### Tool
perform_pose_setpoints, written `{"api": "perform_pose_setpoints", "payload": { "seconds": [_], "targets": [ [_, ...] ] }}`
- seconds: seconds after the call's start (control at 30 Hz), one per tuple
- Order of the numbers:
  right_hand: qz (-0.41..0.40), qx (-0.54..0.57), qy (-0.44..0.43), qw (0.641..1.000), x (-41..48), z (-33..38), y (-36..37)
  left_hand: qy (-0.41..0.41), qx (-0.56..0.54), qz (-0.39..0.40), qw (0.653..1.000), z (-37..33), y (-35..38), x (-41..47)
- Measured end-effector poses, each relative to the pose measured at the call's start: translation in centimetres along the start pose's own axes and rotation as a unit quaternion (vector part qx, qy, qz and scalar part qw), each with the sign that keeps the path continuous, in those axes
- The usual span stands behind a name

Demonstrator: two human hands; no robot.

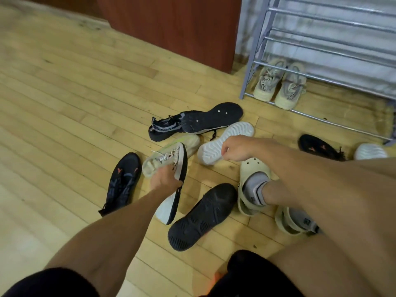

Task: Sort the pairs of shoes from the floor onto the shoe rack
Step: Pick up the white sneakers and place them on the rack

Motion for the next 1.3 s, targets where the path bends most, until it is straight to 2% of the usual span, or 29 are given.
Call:
{"api": "perform_pose_setpoints", "payload": {
  "seconds": [0.1,0.17,0.23,0.3,0.37,0.5,0.57,0.63,0.7,0.77,0.83,1.0,1.1,1.2,1.3],
  "targets": [
    [0.003,0.099,0.006,0.995,-0.8,1.1,0.2,0.058,-0.036,-0.048,0.997,-3.5,-3.2,-0.5],
    [-0.012,0.205,0.011,0.979,-1.4,1.9,-0.2,0.094,-0.068,-0.073,0.991,-6.0,-5.3,-0.9],
    [-0.028,0.349,0.02,0.937,-2.1,2.5,-1.0,0.126,-0.131,-0.072,0.981,-8.7,-6.9,-1.8],
    [-0.054,0.474,0.013,0.879,-2.7,2.8,-2.5,0.165,-0.181,-0.069,0.967,-11.5,-8.5,-3.0],
    [-0.099,0.538,0.012,0.837,-3.3,2.6,-4.3,0.222,-0.21,-0.078,0.949,-14.4,-9.9,-4.3],
    [-0.251,0.558,0.042,0.79,-6.0,0.1,-7.6,0.327,-0.217,-0.08,0.916,-19.0,-12.8,-7.1],
    [-0.297,0.56,0.042,0.772,-8.0,-1.1,-9.3,0.362,-0.222,-0.041,0.904,-20.6,-14.1,-8.1],
    [-0.326,0.565,0.036,0.758,-10.2,-2.2,-10.9,0.383,-0.177,-0.04,0.906,-21.7,-15.6,-8.6],
    [-0.356,0.569,0.032,0.74,-12.2,-3.4,-12.6,0.355,-0.157,-0.033,0.921,-22.4,-17.0,-8.6],
    [-0.379,0.578,0.012,0.723,-14.5,-4.3,-14.4,0.272,-0.224,0.059,0.934,-22.7,-17.5,-9.2],
    [-0.398,0.574,-0.006,0.715,-16.7,-5.0,-16.2,0.231,-0.266,0.146,0.925,-23.4,-17.3,-10.4],
    [-0.435,0.565,-0.034,0.701,-22.1,-7.7,-20.4,0.291,-0.306,0.153,0.894,-28.2,-19.7,-13.7],
    [-0.431,0.585,-0.057,0.685,-24.7,-9.4,-21.6,0.296,-0.297,0.163,0.893,-31.1,-21.2,-15.2],
    [-0.443,0.6,-0.071,0.662,-27.5,-12.6,-22.3,0.302,-0.286,0.14,0.899,-34.8,-21.7,-16.6],
    [-0.463,0.596,-0.049,0.654,-30.2,-17.7,-21.5,0.32,-0.276,0.124,0.898,-39.0,-21.1,-18.3]
  ]
}}
Point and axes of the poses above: each hand's wrist, its own x-axis towards the middle knuckle, its own y-axis out of the palm, z = x × y, the point moved 6 cm from there along x, towards the middle knuckle, and after that the axes turned 6 degrees about -x, right-handed, at the moved point
